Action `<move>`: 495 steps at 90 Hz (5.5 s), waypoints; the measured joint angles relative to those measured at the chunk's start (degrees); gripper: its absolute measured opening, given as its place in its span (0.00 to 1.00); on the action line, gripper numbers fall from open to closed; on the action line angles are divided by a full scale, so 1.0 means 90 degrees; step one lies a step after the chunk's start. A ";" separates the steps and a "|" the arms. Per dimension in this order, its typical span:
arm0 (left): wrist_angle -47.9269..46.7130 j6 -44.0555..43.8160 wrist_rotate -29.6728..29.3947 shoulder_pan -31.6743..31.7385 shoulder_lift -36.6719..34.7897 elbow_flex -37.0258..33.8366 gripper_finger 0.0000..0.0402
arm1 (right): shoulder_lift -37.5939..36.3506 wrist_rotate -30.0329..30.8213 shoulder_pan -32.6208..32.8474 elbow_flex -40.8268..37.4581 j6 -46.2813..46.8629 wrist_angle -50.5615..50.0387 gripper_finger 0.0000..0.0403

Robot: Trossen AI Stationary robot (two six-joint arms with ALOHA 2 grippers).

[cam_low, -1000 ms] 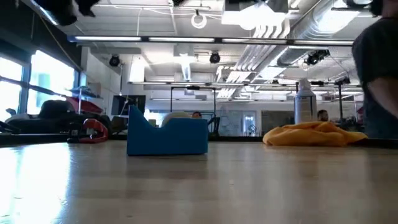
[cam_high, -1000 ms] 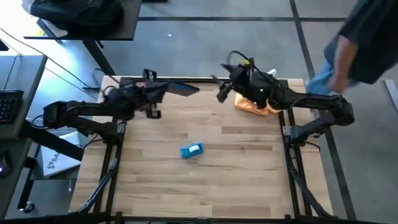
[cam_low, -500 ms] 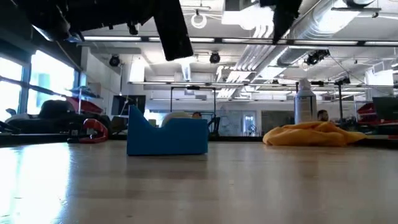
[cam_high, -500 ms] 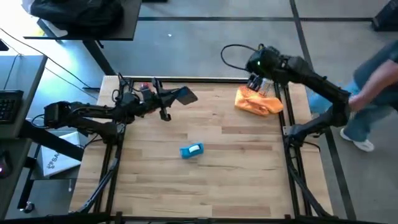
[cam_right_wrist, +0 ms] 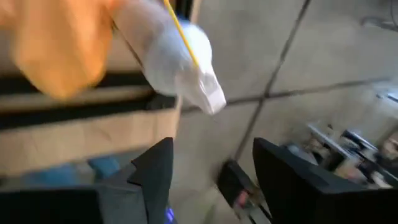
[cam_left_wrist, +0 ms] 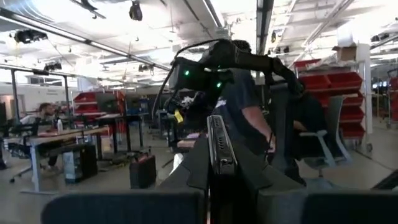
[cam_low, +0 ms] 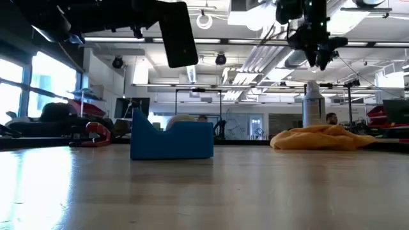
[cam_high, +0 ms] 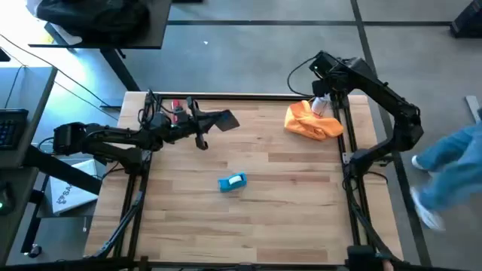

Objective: Apply microfiber cloth
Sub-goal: Spray the back of the black cellphone using the white spray bottle

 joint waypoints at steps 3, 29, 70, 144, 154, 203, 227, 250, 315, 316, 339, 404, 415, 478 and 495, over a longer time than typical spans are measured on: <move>-0.0032 0.0041 0.0007 0.0000 0.0000 0.0000 0.03 | 0.0000 0.0155 -0.0032 -0.0131 -0.0188 0.0174 0.44; -0.0334 0.0123 0.0019 0.0000 0.0000 0.0000 0.03 | 0.0051 0.0628 -0.0065 -0.0943 -0.0521 0.0773 0.43; -0.0679 0.0066 0.0028 -0.0361 0.0000 0.0000 0.03 | 0.0082 0.0967 0.0339 -0.1287 -0.1108 0.1308 0.43; -0.0807 0.0258 -0.0125 -0.0440 0.0000 0.0002 0.03 | 0.0457 0.0579 0.0476 -0.1278 -0.1137 0.0601 0.20; -0.0807 0.0254 -0.0122 -0.0440 0.0000 0.0002 0.03 | 0.0454 0.0647 0.0510 -0.1275 -0.1114 0.0491 0.13; -0.0703 0.0244 -0.0200 -0.0442 0.0000 0.0005 0.03 | 0.0457 0.0988 0.1654 -0.1103 0.0326 -0.0671 0.07; -0.0697 0.0351 -0.0602 -0.0440 -0.0007 0.0010 0.03 | 0.0454 0.0843 0.2597 0.0030 0.1817 -0.1324 0.07; -0.0758 0.0353 -0.0830 -0.0440 -0.0103 0.0010 0.03 | 0.0454 -0.0709 0.3229 0.0920 0.3154 -0.1338 0.07; -0.0712 0.0570 -0.0816 -0.0440 -0.0772 0.0010 0.03 | 0.0454 -0.6681 0.4121 0.1494 0.8675 -0.1350 0.07; -0.0715 0.0567 -0.0812 -0.0440 -0.0772 0.0010 0.03 | 0.0454 -0.6681 0.4119 0.1493 0.8748 -0.1350 0.07; -0.0728 0.0475 -0.0403 -0.0440 -0.0770 0.0010 0.03 | 0.0447 -0.6683 0.4120 0.1009 0.9824 -0.1343 0.07; -0.1060 0.0677 -0.0232 -0.0440 -0.0770 0.0005 0.03 | -0.0893 -0.7162 0.4005 -0.0110 1.1334 -0.1343 0.07; -0.1040 0.0644 -0.0104 -0.0440 -0.0770 0.0005 0.03 | -0.1073 -0.6628 0.3916 -0.0109 1.1375 -0.1350 0.07; -0.1063 0.0615 -0.0086 -0.0440 -0.0770 0.0004 0.03 | 0.0342 -0.6600 0.4045 -0.0112 1.0041 -0.1345 0.07; -0.1074 0.0615 -0.0091 -0.0440 -0.0770 0.0002 0.03 | 0.0469 -0.6866 0.4045 -0.0112 0.9963 -0.1346 0.08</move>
